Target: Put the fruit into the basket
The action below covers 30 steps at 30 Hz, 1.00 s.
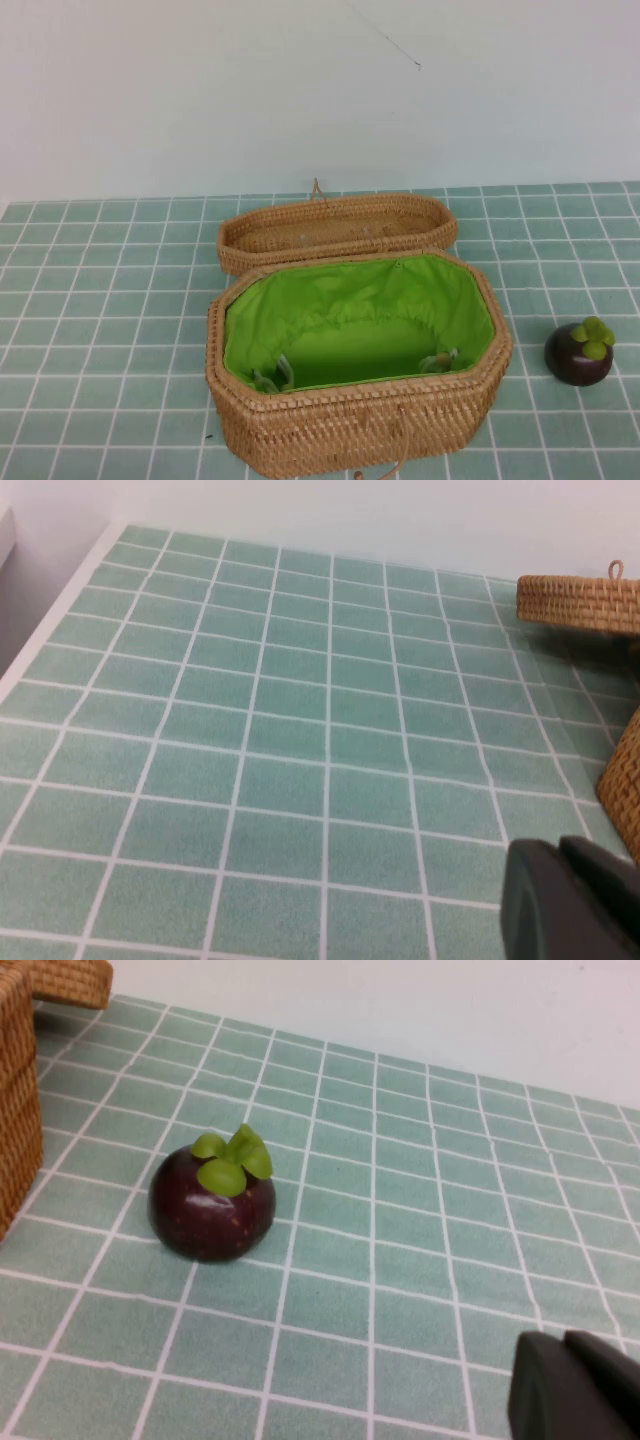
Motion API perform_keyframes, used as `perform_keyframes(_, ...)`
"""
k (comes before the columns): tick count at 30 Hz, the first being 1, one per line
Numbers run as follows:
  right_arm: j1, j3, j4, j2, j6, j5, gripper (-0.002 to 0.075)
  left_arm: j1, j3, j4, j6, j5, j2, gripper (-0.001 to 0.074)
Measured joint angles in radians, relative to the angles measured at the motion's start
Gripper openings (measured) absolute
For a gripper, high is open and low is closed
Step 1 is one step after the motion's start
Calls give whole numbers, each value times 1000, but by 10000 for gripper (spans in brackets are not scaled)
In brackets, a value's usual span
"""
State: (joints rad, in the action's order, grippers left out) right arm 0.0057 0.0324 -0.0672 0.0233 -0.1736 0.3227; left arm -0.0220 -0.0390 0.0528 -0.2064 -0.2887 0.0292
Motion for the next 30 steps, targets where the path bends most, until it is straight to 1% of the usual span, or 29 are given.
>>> perform_keyframes(12,0,0,7,0,0,-20,-3,0,0,0,0,0,0,0)
perform_keyframes(15,0,0,37,0,2,-110,-3,0,0,0,0,0,0,0)
perform_keyframes(19,0,0,157,0,17,-258,-3,0,0,0,0,0,0,0)
perform_keyframes(22,0,0,231,0,30,-334,-3,0,0,0,0,0,0,0)
perform_keyframes(26,0,0,276,0,30,-418,-3,0,0,0,0,0,0,1)
perform_keyframes(30,0,0,282,0,30,-563,-3,0,0,0,0,0,0,0)
